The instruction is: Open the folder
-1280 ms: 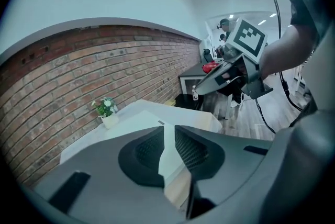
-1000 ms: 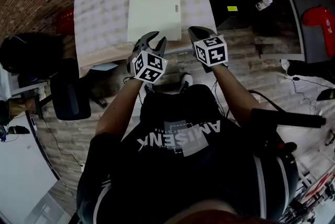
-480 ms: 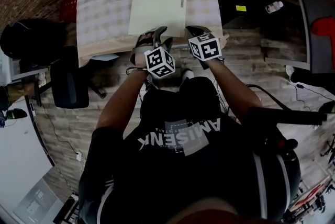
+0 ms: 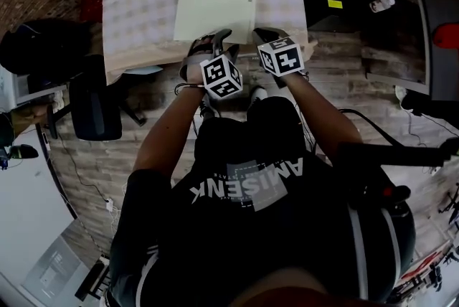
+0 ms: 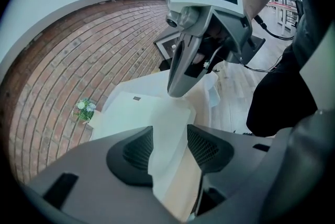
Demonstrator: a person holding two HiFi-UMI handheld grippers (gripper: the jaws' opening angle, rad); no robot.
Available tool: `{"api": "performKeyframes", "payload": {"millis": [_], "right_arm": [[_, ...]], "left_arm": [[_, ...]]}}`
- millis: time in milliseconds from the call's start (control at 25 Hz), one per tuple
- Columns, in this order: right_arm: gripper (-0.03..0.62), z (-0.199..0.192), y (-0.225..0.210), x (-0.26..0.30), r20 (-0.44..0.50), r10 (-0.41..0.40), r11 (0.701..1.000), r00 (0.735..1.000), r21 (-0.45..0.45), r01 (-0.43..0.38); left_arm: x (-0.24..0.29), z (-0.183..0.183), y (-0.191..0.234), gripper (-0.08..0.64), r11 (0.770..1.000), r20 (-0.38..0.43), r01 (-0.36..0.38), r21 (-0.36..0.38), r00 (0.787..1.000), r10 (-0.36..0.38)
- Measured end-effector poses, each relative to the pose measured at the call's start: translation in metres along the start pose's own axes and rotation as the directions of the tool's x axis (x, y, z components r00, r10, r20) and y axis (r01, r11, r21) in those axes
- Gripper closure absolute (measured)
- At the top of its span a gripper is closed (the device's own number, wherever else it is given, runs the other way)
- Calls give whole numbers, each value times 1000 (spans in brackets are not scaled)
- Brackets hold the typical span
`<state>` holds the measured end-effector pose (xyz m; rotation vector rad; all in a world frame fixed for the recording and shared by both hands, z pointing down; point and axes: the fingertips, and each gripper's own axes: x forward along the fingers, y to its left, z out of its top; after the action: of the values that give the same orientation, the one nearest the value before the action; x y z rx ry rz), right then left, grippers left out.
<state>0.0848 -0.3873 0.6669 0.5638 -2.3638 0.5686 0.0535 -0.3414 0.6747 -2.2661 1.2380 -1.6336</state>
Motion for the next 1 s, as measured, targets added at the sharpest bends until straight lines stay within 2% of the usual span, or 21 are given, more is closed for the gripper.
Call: {"api": "performKeyframes", "payload": {"millis": [120,200,360,560,760,920,1000], "right_arm": [[548,-2,3,4,-15,15,1000,1000,-8,-15],[548,-2,5,5,-17,17,1000,1000,-8,-18],[548,-7,7,8,-38,8,1000,999,-13,-9],[548,-8,8,10,-30,20,1000,999,-4,-20],[549,-9,7,10,-54,2,999,999,-36,-4],[548,-9,7,10,-45,-3,1000,999,-29,2],[548,-9,6,8,-42,-7,1000,999,-22,6]], "left_arm": [[5,1,-4,350,994,-17,-5,105,1000,7],[7,2,-6,350,990,-19,3,138,1000,0],[6,5,-1,350,997,2,12,77,1000,-12],[1,2,-2,379,998,9,24,56,1000,-24],[3,5,-3,380,992,7,0,128,1000,-1],[7,4,-4,380,994,4,29,101,1000,-30],[4,7,-3,380,993,16,25,112,1000,-27]]}}
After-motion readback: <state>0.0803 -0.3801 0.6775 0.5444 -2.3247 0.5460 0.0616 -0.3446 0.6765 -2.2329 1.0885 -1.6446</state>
